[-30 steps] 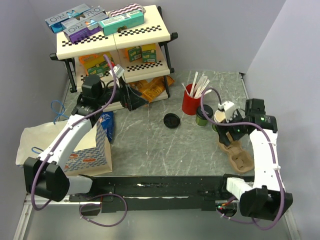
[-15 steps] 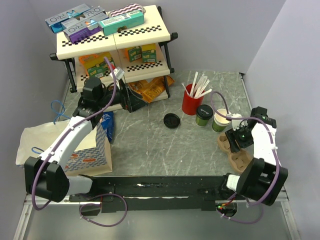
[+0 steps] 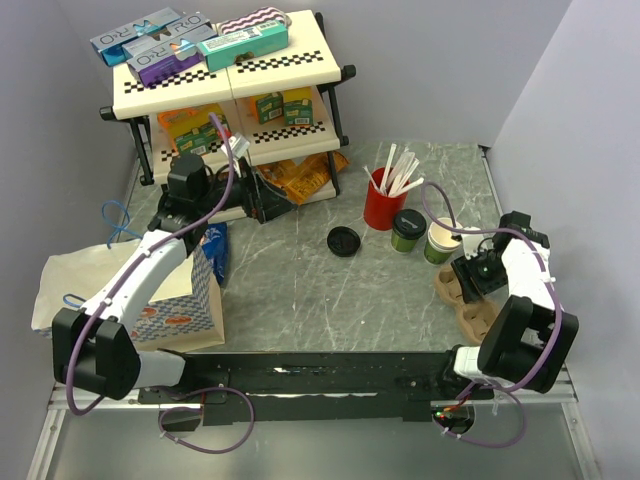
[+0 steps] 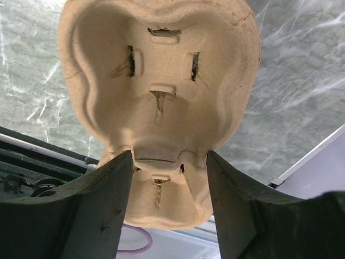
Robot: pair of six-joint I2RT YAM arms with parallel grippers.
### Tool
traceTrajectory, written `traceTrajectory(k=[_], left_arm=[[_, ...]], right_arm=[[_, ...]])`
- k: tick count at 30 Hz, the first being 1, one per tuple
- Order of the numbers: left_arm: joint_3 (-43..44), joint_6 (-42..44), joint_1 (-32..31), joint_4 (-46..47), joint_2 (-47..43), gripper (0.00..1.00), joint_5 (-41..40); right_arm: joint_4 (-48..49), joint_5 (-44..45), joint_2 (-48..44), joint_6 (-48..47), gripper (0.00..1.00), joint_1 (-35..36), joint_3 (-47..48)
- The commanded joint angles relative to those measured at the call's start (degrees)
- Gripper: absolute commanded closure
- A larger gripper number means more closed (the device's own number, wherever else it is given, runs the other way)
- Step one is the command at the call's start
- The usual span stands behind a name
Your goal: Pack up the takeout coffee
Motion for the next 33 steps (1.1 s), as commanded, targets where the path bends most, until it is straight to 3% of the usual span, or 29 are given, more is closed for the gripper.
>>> traceTrajectory(k=[1, 28, 33], left_arm=[[1.7, -0.9, 0.4, 2.3, 0.8, 0.01, 1.5], [1.2, -1.8, 0.4, 3.0, 1.2, 0.01, 1.7], [1.3, -1.8, 0.4, 2.9, 1.6, 0.01, 1.9]], right_arm=[[0.7, 0.6, 1.0, -0.2, 0.37, -0.3, 0.2], [-2.4, -2.6, -2.0, -1.6, 0.41, -0.1, -3.1], [-2.8, -2.9, -0.5, -1.0, 0.45, -0.1, -2.9]])
